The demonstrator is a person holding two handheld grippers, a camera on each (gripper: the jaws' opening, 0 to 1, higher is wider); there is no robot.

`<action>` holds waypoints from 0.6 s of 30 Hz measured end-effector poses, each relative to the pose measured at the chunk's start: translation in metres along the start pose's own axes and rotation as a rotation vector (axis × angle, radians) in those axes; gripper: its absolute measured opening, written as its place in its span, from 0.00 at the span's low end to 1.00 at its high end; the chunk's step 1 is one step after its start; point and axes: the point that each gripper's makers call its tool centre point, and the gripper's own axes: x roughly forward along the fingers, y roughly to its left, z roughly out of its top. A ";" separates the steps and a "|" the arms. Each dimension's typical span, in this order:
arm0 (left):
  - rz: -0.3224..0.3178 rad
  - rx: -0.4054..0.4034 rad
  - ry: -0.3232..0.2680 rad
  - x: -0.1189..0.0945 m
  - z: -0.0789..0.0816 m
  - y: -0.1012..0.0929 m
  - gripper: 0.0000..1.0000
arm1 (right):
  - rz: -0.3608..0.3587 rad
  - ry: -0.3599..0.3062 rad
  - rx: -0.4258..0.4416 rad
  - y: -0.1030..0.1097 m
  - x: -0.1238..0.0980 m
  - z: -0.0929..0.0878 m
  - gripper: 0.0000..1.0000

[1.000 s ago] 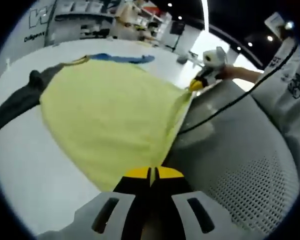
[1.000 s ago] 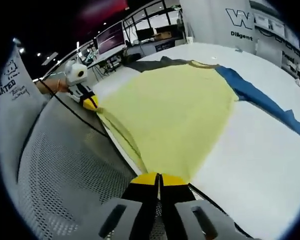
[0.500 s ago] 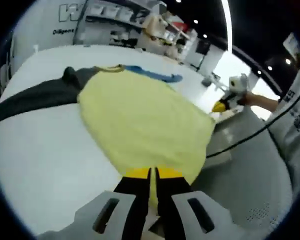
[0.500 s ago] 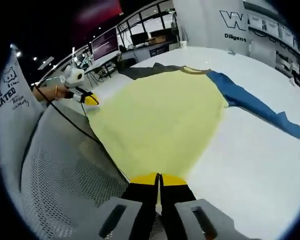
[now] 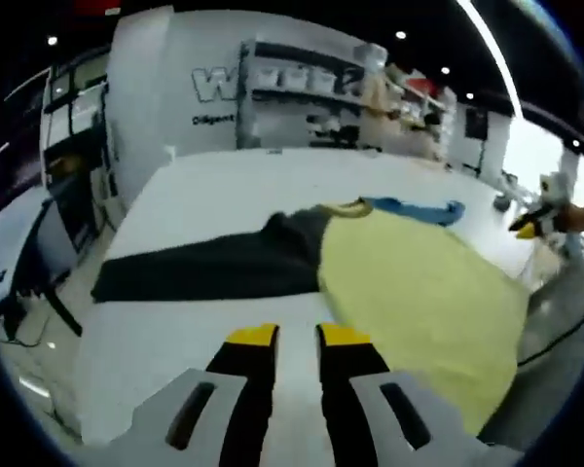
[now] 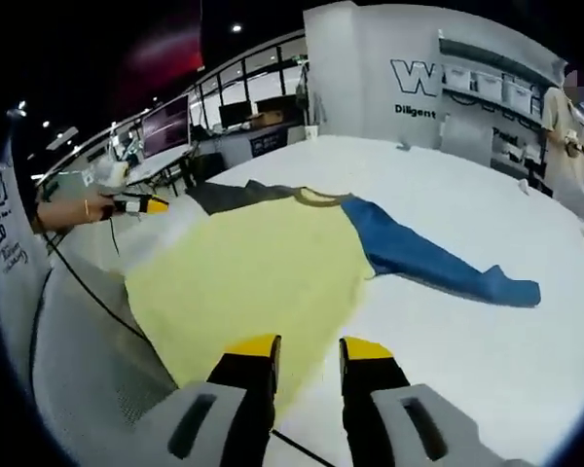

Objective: Fold the garment on the visible template until the final outline fits inside the template.

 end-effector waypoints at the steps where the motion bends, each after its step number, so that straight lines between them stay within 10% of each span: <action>1: 0.015 -0.021 -0.016 0.003 0.005 0.010 0.31 | -0.005 -0.004 0.004 -0.001 0.000 0.002 0.35; 7: 0.104 -0.063 -0.023 0.018 0.019 0.053 0.53 | -0.027 -0.018 0.006 -0.002 0.000 0.015 0.41; 11: 0.208 -0.137 -0.034 0.027 0.015 0.113 0.55 | -0.040 -0.010 0.002 -0.006 -0.001 0.017 0.41; 18: 0.298 -0.208 0.000 0.044 -0.007 0.160 0.49 | -0.079 0.018 0.013 -0.020 -0.006 0.014 0.41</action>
